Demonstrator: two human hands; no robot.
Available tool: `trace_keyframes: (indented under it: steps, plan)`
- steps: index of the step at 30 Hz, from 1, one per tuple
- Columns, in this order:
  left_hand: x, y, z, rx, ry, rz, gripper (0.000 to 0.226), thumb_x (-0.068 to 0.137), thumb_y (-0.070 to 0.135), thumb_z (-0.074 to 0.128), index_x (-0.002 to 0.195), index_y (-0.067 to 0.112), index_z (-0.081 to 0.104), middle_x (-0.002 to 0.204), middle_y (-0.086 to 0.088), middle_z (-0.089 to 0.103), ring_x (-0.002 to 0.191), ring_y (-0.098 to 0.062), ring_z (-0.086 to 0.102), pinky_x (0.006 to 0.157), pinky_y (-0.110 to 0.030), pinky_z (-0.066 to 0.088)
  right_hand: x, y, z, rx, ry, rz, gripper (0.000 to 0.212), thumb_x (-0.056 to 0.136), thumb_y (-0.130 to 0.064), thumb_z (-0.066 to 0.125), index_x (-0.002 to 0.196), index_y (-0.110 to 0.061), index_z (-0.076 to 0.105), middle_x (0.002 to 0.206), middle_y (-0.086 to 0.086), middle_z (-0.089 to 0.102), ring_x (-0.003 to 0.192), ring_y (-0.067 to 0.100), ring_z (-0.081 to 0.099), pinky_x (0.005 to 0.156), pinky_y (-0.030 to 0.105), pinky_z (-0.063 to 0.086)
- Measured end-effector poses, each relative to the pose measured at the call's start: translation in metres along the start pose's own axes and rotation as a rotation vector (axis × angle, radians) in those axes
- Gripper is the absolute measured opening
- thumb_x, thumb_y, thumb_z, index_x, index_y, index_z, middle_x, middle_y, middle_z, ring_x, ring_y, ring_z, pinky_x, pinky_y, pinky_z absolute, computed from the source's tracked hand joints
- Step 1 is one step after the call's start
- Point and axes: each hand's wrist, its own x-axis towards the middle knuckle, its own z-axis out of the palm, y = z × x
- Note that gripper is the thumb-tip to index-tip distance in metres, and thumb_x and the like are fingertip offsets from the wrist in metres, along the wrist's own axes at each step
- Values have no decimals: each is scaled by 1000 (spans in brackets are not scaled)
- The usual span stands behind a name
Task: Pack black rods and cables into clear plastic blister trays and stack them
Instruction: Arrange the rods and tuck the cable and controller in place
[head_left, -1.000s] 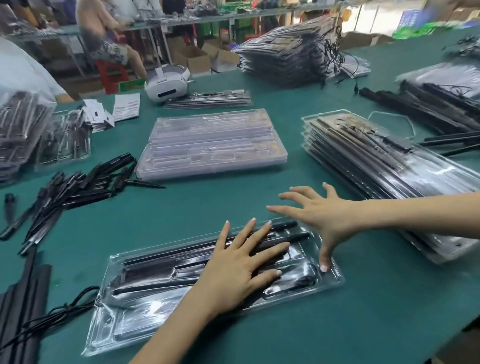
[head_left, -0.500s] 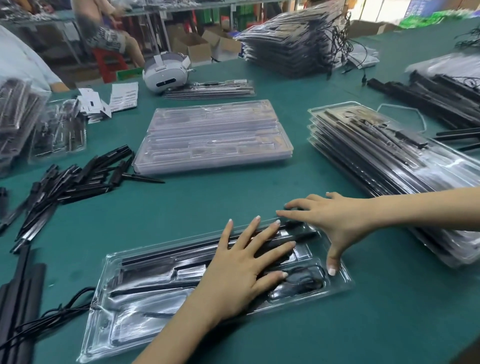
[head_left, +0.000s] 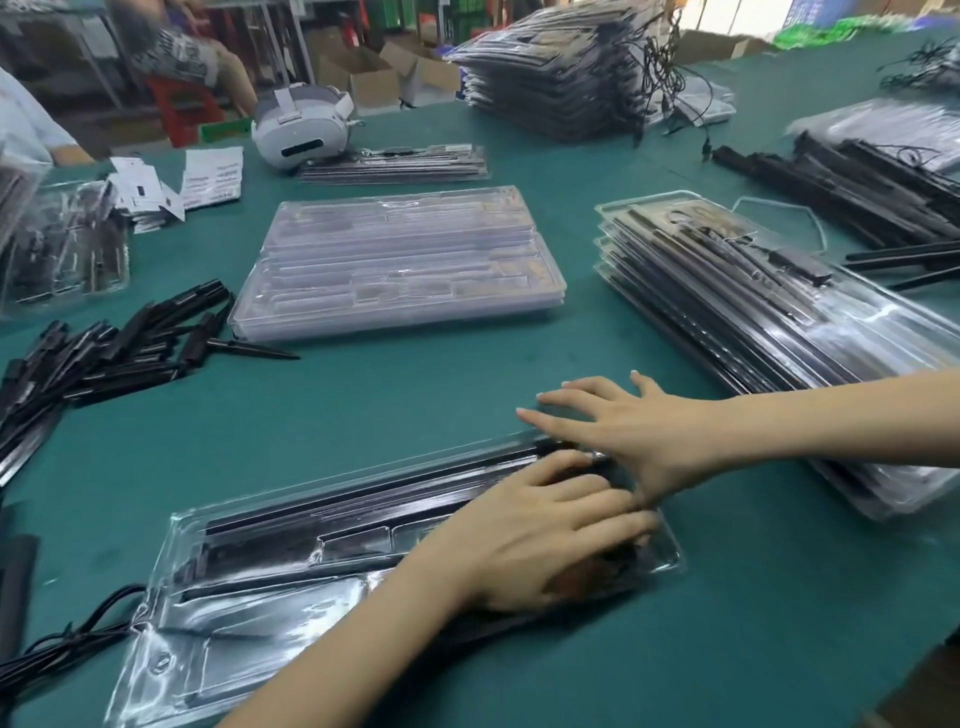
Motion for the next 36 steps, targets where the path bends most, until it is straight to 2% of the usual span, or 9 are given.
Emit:
trace_keyframes:
  steps: [4,10,14,18,25,28,31,34,36]
  plan:
    - [-1,0,3,-19,-15,67,42,91,31,51,131,18,57,129,5,59,110,-17,54,110,-32,26,-4,0,9,-73,36,-35,111,80,-50,66,143,-45,-25,155,-13,-7,143,13,-7,103,72,20]
    - [4,-2,2,-172,-62,12,43,87,22,55,129,15,58,128,0,60,114,-20,50,111,-31,21,5,-4,-3,-56,-8,-79,126,70,-43,78,141,-48,-27,155,-13,-11,143,14,-5,101,74,18]
    - [3,-2,-2,-410,-17,-101,33,87,14,58,120,9,58,118,-4,60,107,-21,51,101,-35,35,-1,10,-5,61,-6,-41,136,54,-62,82,146,-45,-17,155,-13,5,139,16,13,106,58,27]
    - [2,-1,-6,-620,31,-259,31,88,18,62,113,6,46,109,-2,48,95,-14,45,88,-32,41,-5,18,-10,96,-49,-59,130,53,-65,81,149,-44,-4,153,-19,7,138,15,15,106,53,31]
    - [4,1,-7,-636,45,-284,35,88,21,64,112,8,41,114,1,38,99,-16,47,90,-32,43,1,15,-10,77,-19,-49,128,51,-63,83,151,-38,7,147,-13,14,133,15,21,106,56,27]
    - [4,1,-6,-586,59,-226,34,89,17,62,118,6,47,120,-3,42,104,-16,46,94,-27,40,0,12,-4,87,6,-23,126,55,-60,83,151,-37,6,148,-13,14,134,15,18,107,60,25]
    - [3,2,-4,-590,61,-190,38,88,13,62,122,5,49,125,-5,47,112,-19,47,100,-29,39,0,6,3,37,36,-8,121,62,-55,81,152,-33,3,150,-13,10,138,12,8,106,68,21]
    - [1,2,-10,-616,95,-284,44,86,23,68,121,7,46,126,0,43,111,-17,48,97,-37,42,4,2,0,96,-7,32,124,57,-45,86,151,-38,5,154,-13,0,143,14,-7,102,77,14]
    - [-12,-4,-17,-532,136,-334,54,84,34,71,125,9,46,130,1,43,117,-17,47,101,-36,39,5,2,-3,148,-35,45,130,52,-44,89,150,-42,4,156,-13,-8,144,15,-14,102,78,9]
